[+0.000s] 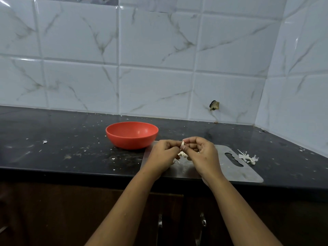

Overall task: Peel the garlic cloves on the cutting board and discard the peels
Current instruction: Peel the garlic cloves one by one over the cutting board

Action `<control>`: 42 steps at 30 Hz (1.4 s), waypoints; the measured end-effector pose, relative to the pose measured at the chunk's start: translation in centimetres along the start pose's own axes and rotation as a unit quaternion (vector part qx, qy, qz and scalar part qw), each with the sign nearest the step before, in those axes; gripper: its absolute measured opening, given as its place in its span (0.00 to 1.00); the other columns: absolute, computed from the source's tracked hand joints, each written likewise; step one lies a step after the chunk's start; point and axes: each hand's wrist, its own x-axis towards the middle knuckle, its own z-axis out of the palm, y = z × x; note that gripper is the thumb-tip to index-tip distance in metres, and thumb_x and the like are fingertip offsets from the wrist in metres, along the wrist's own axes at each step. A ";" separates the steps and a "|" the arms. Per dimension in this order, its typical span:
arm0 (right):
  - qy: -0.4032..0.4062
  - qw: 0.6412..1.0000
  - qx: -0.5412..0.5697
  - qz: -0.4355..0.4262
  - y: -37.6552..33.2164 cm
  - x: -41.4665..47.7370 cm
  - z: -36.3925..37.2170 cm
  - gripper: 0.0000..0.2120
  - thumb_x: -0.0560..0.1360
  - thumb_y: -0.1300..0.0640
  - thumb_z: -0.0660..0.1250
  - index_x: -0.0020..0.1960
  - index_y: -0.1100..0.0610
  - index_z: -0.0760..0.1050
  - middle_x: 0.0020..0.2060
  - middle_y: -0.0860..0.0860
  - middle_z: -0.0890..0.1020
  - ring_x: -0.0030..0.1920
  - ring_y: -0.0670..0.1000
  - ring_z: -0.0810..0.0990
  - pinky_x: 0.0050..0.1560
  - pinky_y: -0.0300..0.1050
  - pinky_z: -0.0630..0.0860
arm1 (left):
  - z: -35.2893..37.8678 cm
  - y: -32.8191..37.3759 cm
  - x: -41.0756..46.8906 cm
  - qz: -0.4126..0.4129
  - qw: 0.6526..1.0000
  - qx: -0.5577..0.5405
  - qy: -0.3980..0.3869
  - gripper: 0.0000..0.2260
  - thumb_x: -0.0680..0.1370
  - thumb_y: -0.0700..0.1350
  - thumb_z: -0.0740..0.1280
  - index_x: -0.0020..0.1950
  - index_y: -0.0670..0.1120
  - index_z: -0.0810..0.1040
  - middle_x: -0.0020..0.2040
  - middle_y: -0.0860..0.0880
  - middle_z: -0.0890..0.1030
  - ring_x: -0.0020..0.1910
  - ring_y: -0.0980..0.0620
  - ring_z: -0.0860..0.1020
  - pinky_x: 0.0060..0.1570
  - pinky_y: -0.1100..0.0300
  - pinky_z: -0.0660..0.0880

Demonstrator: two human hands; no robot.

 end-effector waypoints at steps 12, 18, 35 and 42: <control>-0.001 0.999 -0.040 -0.016 0.0 -0.1 0.0 0.03 0.73 0.62 0.72 0.44 0.55 0.82 0.37 0.51 0.83 0.40 0.48 0.82 0.38 0.39 0.80 | 0.2 -0.6 0.6 0.011 0.997 0.056 0.061 0.08 0.79 0.40 0.65 0.53 0.43 0.84 0.44 0.47 0.84 0.29 0.61 0.76 0.27 0.70 0.69; -0.019 0.996 -0.078 -0.026 0.1 -0.2 0.0 0.05 0.73 0.62 0.70 0.44 0.54 0.82 0.36 0.49 0.83 0.40 0.48 0.82 0.41 0.46 0.82 | -0.2 -0.8 0.6 0.000 0.995 0.049 0.082 0.05 0.76 0.41 0.69 0.50 0.44 0.84 0.42 0.47 0.85 0.30 0.58 0.77 0.28 0.71 0.69; -0.059 0.998 -0.003 -0.008 -0.1 -0.2 -0.1 0.02 0.74 0.60 0.72 0.44 0.55 0.82 0.38 0.54 0.84 0.39 0.47 0.81 0.38 0.37 0.77 | -1.3 -0.5 0.7 -0.039 0.998 -0.048 0.004 0.03 0.75 0.40 0.70 0.42 0.44 0.79 0.34 0.50 0.77 0.30 0.58 0.70 0.26 0.70 0.65; -0.060 0.998 -0.015 -0.011 0.0 -0.1 0.0 0.01 0.73 0.60 0.72 0.44 0.55 0.82 0.37 0.53 0.83 0.37 0.45 0.79 0.39 0.40 0.78 | -1.3 -0.6 0.8 -0.042 0.997 -0.058 0.003 0.02 0.74 0.38 0.71 0.44 0.41 0.79 0.34 0.48 0.77 0.26 0.61 0.69 0.27 0.70 0.65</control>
